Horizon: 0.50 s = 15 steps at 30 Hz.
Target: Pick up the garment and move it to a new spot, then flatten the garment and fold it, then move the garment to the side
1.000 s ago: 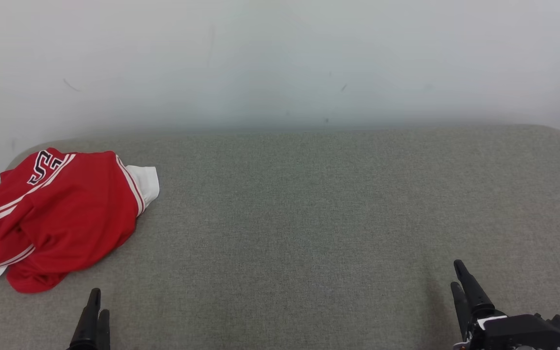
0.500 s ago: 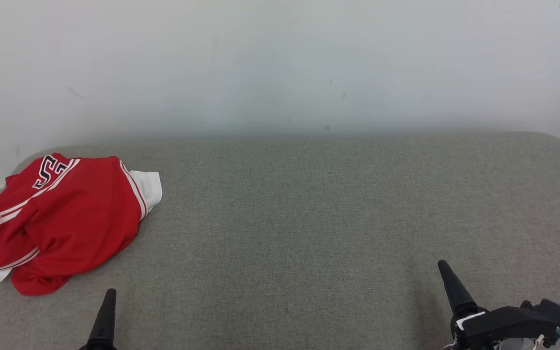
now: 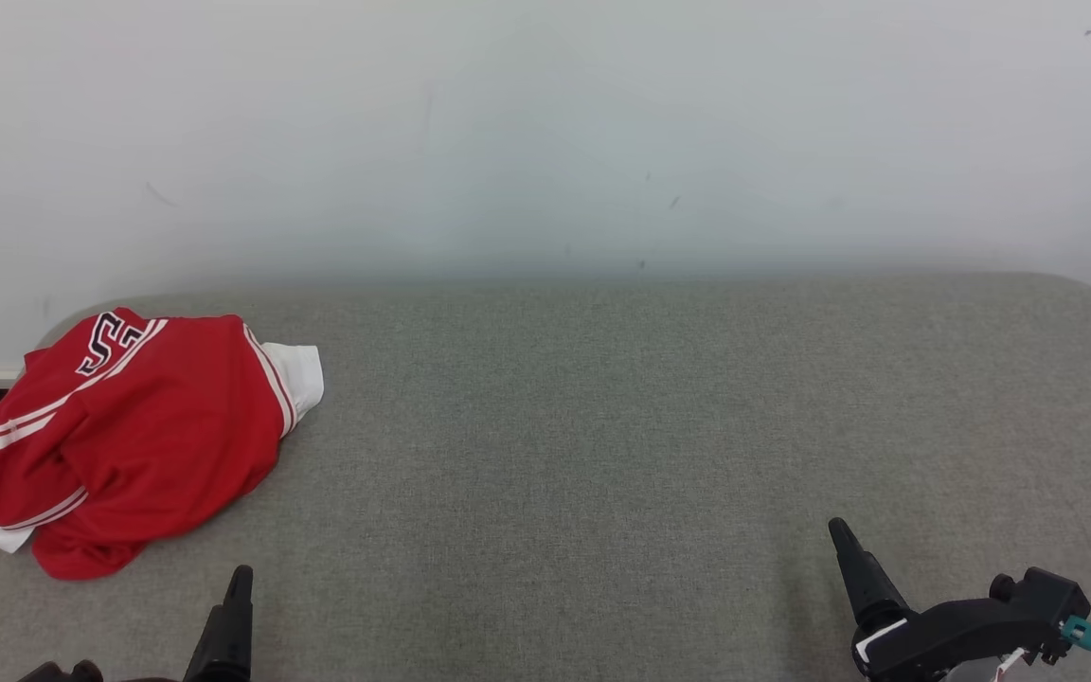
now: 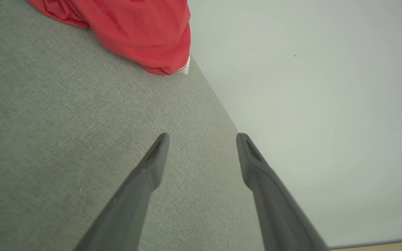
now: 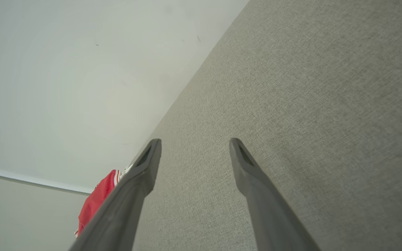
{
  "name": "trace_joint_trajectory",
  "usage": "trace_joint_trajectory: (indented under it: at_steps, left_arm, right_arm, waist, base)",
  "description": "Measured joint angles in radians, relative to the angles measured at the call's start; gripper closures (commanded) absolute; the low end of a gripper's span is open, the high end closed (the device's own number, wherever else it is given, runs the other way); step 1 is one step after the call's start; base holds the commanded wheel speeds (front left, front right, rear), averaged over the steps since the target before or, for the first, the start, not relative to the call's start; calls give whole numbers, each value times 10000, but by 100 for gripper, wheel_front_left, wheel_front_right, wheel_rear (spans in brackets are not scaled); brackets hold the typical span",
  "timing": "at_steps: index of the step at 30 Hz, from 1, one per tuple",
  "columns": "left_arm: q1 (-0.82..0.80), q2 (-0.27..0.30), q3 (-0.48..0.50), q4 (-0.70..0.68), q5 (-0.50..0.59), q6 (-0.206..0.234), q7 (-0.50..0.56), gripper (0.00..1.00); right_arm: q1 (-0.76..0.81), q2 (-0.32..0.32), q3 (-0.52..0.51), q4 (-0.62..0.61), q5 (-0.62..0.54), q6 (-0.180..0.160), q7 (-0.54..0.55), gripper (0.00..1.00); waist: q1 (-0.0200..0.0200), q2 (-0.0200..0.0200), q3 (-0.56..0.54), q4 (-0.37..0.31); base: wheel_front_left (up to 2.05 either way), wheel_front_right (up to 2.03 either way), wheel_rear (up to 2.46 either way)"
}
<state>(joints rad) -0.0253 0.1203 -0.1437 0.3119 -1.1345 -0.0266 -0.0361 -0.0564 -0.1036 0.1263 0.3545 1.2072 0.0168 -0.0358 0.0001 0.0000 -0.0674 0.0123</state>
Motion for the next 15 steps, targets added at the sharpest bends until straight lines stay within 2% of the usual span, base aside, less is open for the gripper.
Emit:
trace_joint_trajectory:
  at_steps: [15]
  left_arm:
    - [1,391,-660,-140,2019,364,-479,0]
  right_arm:
    - [-182,-201,420,240,-2125,-322,-456,0]
  waist:
    - [0,0,-197,54]
  base:
    - [0,0,0]
